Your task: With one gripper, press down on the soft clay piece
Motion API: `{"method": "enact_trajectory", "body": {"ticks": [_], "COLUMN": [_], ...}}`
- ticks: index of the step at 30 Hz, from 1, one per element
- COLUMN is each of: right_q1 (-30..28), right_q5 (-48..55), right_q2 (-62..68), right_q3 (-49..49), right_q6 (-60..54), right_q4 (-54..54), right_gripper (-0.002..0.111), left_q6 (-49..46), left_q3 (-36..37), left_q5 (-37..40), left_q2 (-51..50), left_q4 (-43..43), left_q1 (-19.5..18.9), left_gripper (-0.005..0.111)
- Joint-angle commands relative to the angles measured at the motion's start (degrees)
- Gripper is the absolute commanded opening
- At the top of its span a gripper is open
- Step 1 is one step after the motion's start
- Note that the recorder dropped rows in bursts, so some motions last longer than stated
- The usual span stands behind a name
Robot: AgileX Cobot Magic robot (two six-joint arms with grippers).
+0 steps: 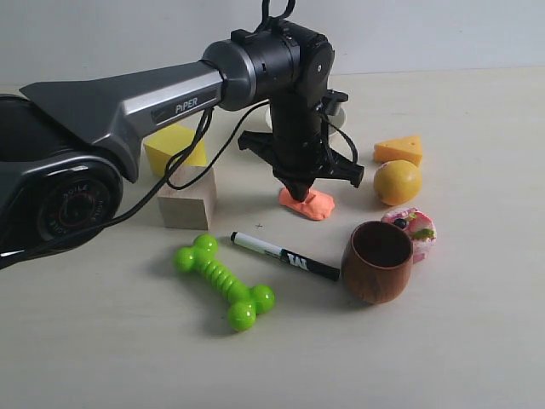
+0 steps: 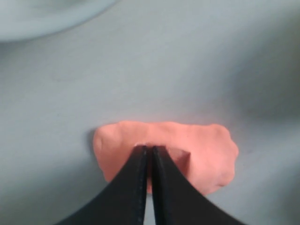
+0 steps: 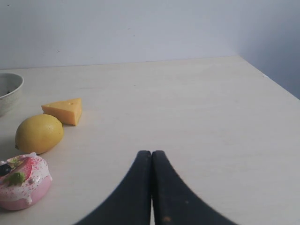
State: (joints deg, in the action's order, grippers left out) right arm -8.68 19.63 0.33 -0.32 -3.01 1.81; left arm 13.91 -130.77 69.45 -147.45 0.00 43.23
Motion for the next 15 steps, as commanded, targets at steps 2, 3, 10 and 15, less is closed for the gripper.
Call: {"method": "enact_trajectory", "body": {"ticks": [2,3,10,15], "right_q1": [0.0,0.0,0.0,0.0], "right_q5": [-0.3,-0.3,-0.3,-0.3], "right_q2": [-0.3,-0.3,-0.3,-0.3], "right_q3": [0.3,0.3,0.3,0.3], "right_q6": [0.0,0.0,0.0,0.0], "right_q4": [-0.3,-0.3,-0.3,-0.3], "right_gripper": [0.000,0.000,0.000,0.000], "left_q6": [0.1,0.1,0.0,0.0], "left_q3": [0.2,0.2,0.2,0.2], "left_q5": [0.5,0.5,0.3,0.3], "left_q2": [1.1,1.1,1.6,1.5], "left_q4": [0.7,0.7,0.7,0.0], "left_q1": [0.2,0.2,0.2,0.2], "left_gripper": [0.007,0.007,0.007,0.024]}}
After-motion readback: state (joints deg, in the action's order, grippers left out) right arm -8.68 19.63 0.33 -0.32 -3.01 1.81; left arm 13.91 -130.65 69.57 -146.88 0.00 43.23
